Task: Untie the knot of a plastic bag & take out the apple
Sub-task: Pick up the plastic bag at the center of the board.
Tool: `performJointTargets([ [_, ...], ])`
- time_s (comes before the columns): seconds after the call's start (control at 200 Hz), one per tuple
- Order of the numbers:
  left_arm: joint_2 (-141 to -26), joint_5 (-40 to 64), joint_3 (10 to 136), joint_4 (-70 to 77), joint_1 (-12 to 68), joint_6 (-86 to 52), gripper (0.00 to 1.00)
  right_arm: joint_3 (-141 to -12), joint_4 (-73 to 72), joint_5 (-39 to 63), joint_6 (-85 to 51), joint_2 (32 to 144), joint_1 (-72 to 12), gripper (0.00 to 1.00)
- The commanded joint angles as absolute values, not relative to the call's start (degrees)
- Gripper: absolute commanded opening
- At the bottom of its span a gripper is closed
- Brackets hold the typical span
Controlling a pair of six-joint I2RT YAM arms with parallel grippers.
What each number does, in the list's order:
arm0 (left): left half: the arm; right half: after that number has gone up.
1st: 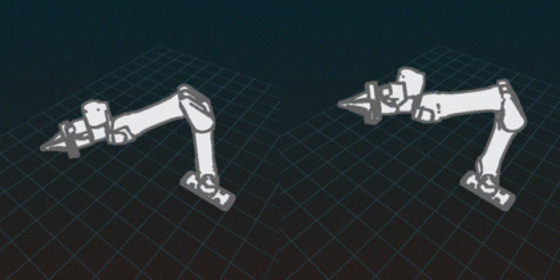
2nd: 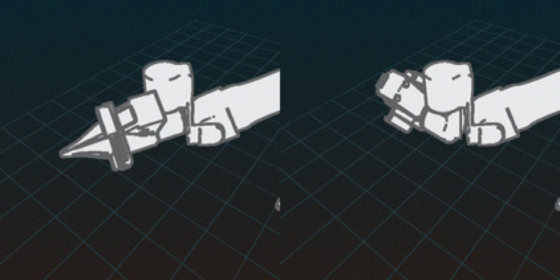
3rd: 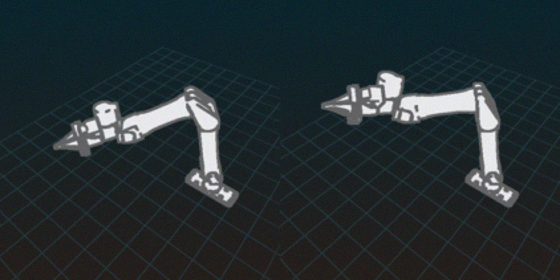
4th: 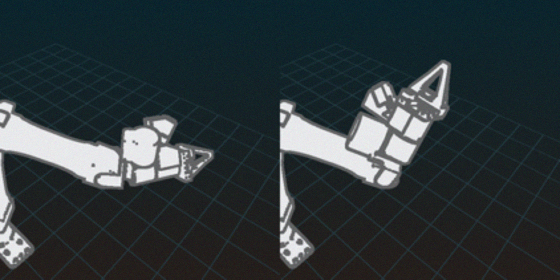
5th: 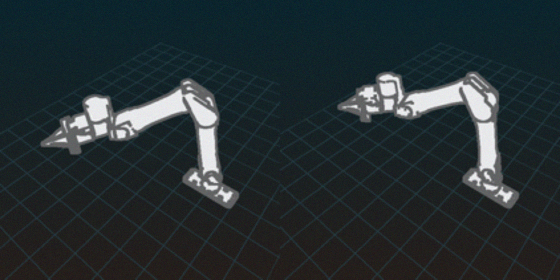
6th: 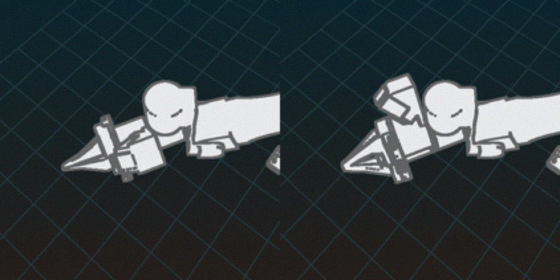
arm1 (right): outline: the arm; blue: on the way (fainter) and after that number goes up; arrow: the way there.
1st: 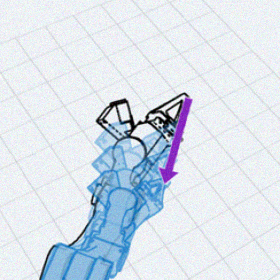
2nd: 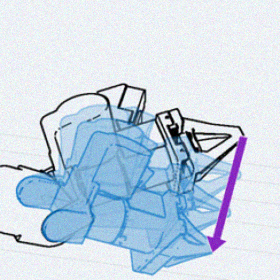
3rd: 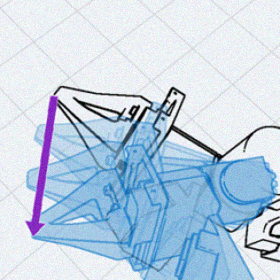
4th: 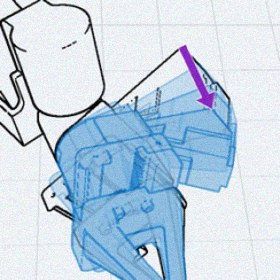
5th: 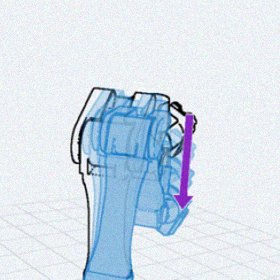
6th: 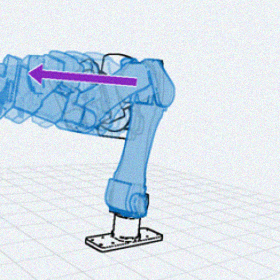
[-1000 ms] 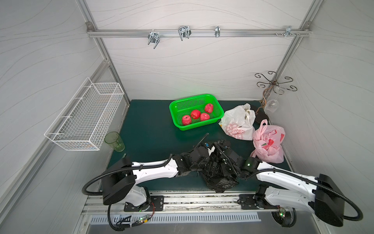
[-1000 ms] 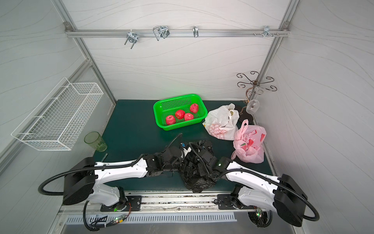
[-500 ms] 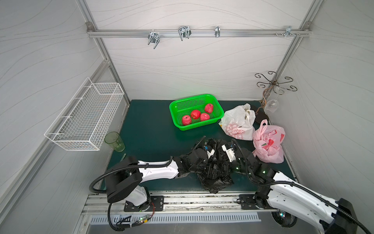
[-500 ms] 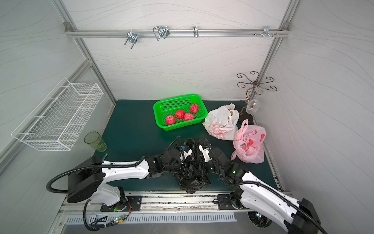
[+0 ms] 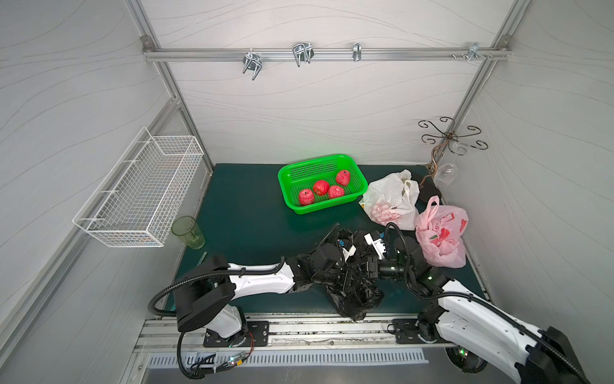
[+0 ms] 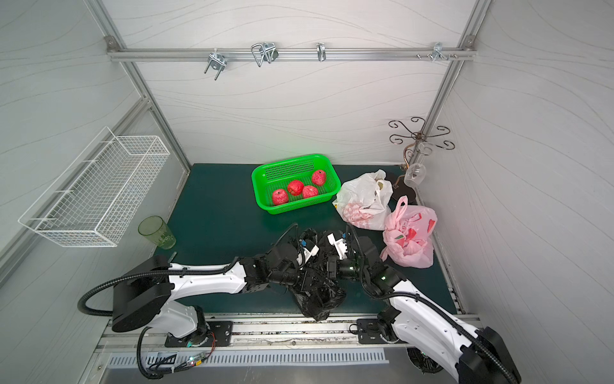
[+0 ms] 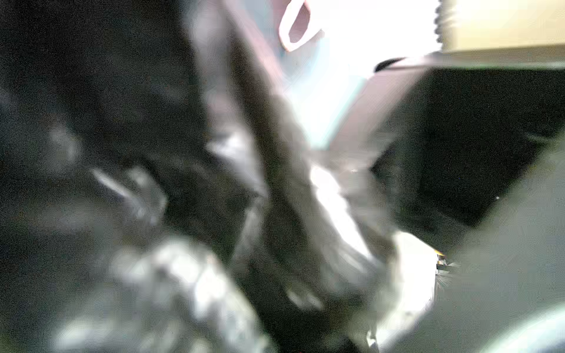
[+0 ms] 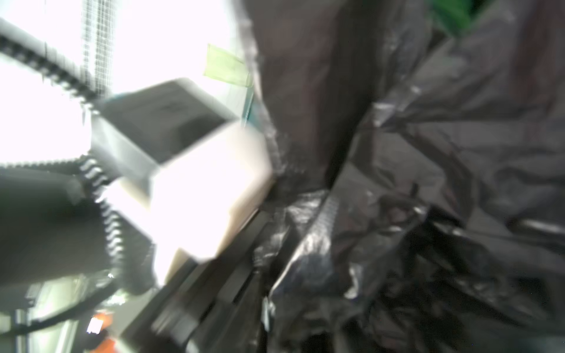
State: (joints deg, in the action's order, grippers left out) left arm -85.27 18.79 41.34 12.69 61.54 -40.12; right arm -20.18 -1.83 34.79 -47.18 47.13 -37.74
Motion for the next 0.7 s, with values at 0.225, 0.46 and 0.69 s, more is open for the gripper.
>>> performJointTargets([
  [0.225,-76.53,12.57,42.05,5.75,57.51,-34.04,0.00,-33.38,28.89,19.69,-33.02,36.75,-37.57,0.73],
  [0.46,-68.63,5.79,45.36,-14.13,45.31,-25.54,0.00,-41.89,45.55,3.84,-30.46,28.89,-37.54,0.75],
  [0.69,-66.23,-2.50,64.25,-30.67,31.44,-15.45,0.00,-41.97,46.26,4.23,-29.68,26.92,-37.51,0.75],
])
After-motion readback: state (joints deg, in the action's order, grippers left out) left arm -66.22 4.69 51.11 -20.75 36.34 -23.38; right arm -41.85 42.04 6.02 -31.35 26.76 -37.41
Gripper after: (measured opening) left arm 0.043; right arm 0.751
